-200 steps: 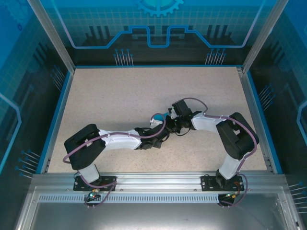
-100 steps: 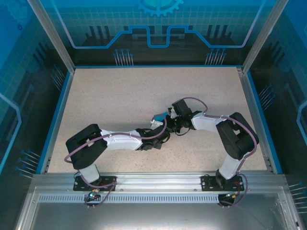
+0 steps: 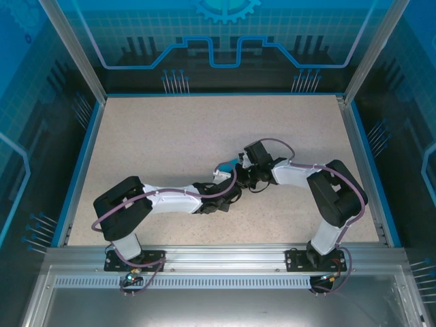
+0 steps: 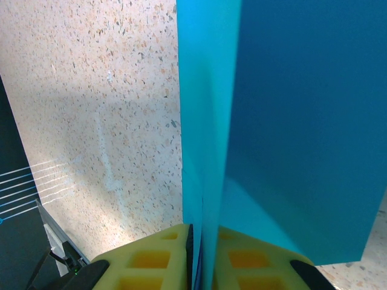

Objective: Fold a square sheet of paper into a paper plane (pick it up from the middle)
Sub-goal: Fourth fold the wing at the center of the table.

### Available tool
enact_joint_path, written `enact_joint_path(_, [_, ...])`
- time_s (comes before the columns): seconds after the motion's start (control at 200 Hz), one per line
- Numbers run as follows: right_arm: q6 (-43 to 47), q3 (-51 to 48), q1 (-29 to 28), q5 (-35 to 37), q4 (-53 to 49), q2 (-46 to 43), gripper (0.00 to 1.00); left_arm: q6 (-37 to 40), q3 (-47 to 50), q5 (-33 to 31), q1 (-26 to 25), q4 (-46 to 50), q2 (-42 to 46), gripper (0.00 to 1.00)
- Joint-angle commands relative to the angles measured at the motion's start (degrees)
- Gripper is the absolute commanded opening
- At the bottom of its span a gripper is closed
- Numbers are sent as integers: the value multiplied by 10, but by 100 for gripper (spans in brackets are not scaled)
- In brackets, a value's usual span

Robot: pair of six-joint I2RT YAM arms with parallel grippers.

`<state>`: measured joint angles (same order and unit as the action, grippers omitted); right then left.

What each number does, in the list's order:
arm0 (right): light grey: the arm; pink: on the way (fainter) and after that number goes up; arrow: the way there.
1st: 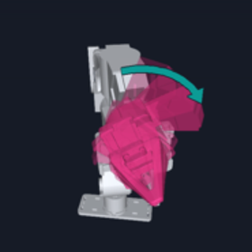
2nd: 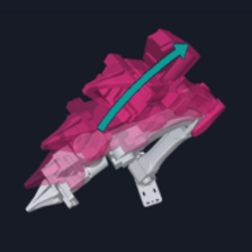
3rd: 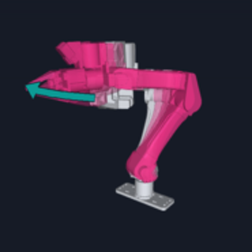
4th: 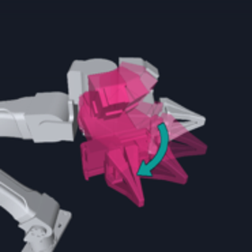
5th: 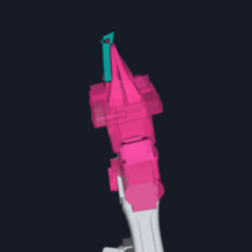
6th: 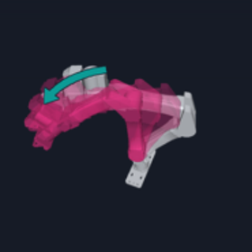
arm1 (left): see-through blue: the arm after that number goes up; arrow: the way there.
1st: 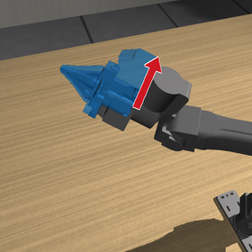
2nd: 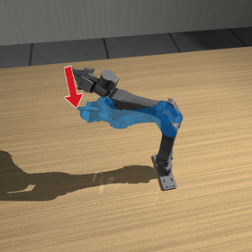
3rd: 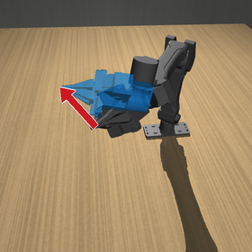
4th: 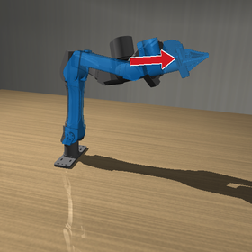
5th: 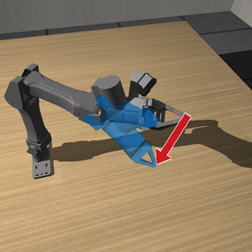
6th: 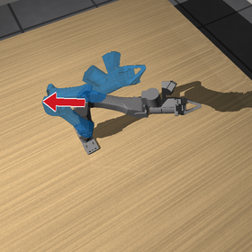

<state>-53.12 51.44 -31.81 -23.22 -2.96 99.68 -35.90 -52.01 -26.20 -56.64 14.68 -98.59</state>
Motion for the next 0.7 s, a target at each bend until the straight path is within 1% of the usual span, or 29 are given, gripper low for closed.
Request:
enact_joint_path(0.0, [-3,6,9,-12,-1,-2,15,-7,10,-12,-2,-6,-2,14])
enact_joint_path(0.15, [-3,6,9,-13,-2,-4,14,-6,14,-2,2,-15,1,13])
enact_joint_path(0.375, [-3,10,9,-14,-3,-3,13,-9,13,-14,2,-2,0,22])
enact_joint_path(0.69, [-4,11,9,-15,-2,-3,14,-8,18,-15,3,-8,3,13])
